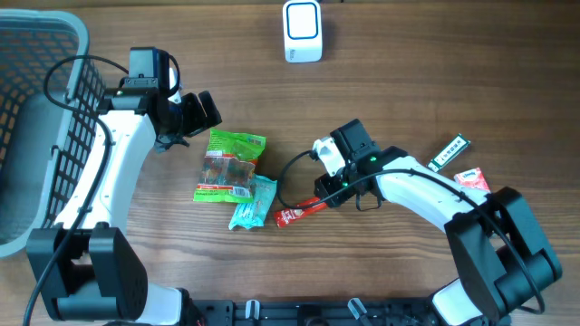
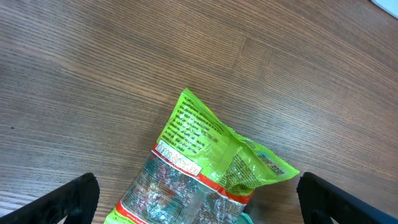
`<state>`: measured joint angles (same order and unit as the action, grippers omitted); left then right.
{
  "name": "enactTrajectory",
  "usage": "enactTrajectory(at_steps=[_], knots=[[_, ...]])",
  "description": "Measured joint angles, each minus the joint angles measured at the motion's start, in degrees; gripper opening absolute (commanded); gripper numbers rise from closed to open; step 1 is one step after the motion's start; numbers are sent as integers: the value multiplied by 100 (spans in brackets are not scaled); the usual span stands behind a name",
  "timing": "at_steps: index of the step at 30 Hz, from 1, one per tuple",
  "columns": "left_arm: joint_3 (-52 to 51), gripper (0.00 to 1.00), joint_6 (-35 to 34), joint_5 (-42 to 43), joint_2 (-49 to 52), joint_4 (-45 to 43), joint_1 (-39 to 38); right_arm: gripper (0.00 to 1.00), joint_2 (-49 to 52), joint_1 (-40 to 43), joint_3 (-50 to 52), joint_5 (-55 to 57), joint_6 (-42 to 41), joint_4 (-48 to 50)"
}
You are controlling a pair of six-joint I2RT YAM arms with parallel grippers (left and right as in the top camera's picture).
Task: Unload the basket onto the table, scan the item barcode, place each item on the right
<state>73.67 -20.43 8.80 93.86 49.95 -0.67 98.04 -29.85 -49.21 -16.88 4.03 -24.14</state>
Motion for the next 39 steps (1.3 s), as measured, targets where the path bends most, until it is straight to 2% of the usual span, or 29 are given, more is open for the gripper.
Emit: enactTrajectory(at_steps=[4, 9, 13, 16, 17, 21, 27, 32, 39], knots=[[0, 100, 2, 0, 0, 0, 0, 37, -2, -2, 7, 177, 70, -103], [0, 100, 0, 0, 0, 2, 0, 46, -107, -70, 87, 1375, -601, -87], [0, 100, 0, 0, 0, 2, 0, 48, -125, -70, 107, 2227, -1080, -149], [0, 100, 0, 0, 0, 2, 0, 59, -131, -70, 107, 2583, -1235, -168], [0, 100, 0, 0, 0, 0, 0, 59, -131, -70, 107, 2601, -1237, -170], [0, 100, 0, 0, 0, 0, 0, 54, -118, 2, -9, 2291, -1084, -457], [0, 100, 0, 0, 0, 0, 0, 55, -42, -7, -706, 1270, -658, -1488], [0, 100, 0, 0, 0, 2, 0, 55, -44, -11, -859, 267, -188, -1565], [0, 100, 0, -2, 2, 0, -2, 55, -44, -11, -343, 216, -66, -949]])
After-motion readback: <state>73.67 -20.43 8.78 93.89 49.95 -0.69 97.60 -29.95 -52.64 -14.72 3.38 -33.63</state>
